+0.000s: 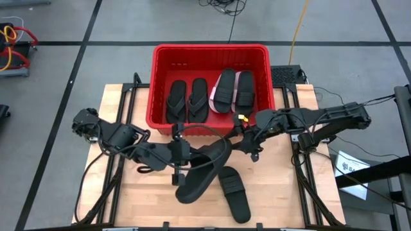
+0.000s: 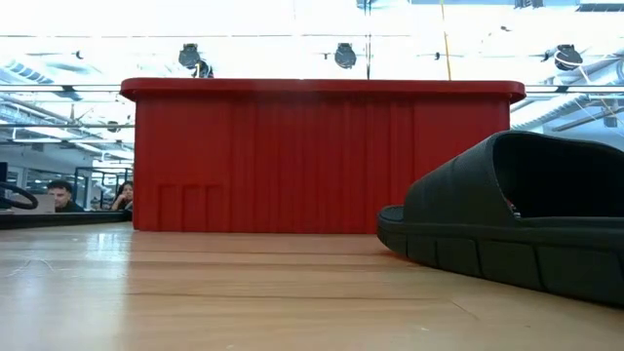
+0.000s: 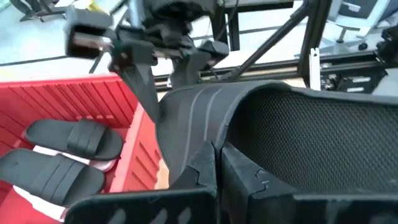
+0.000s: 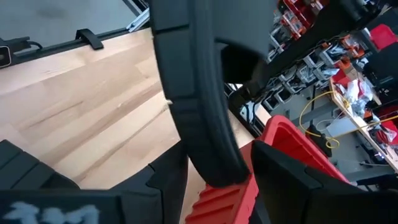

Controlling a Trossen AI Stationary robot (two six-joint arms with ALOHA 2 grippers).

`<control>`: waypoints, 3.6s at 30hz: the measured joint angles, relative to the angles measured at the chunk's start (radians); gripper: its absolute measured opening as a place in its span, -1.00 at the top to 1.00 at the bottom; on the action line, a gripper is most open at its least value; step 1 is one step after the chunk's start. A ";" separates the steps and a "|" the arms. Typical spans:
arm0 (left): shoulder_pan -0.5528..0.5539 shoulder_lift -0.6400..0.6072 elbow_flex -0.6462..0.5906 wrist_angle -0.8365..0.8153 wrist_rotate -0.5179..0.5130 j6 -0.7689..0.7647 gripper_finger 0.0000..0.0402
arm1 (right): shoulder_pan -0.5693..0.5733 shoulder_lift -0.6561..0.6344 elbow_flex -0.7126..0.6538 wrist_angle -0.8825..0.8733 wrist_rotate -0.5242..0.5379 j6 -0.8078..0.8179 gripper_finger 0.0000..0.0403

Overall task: Pick and place slides into bin
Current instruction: Put the black slide into the red bin

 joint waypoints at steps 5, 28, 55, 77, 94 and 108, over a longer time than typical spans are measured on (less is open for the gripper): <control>0.006 0.000 0.000 0.023 -0.003 0.045 1.00 | 0.000 0.011 0.000 0.011 -0.045 0.000 0.17; 0.064 -0.002 0.000 0.041 0.051 -0.023 0.83 | 0.001 0.011 0.000 0.005 -0.075 0.005 0.83; 0.178 -0.079 -0.003 -0.201 0.020 -0.013 0.33 | -0.218 -0.135 0.000 -0.444 0.271 0.084 0.83; 0.203 -0.250 -0.003 -0.403 -0.133 -0.006 0.33 | -0.378 0.249 0.186 -0.225 0.734 0.324 0.83; 0.242 -0.270 -0.003 -0.659 -0.133 0.056 0.33 | -0.378 0.667 0.598 -0.535 0.734 0.667 0.83; 0.314 -0.270 -0.003 -0.659 -0.128 0.050 0.33 | -0.371 0.718 0.507 -0.492 0.721 0.740 0.83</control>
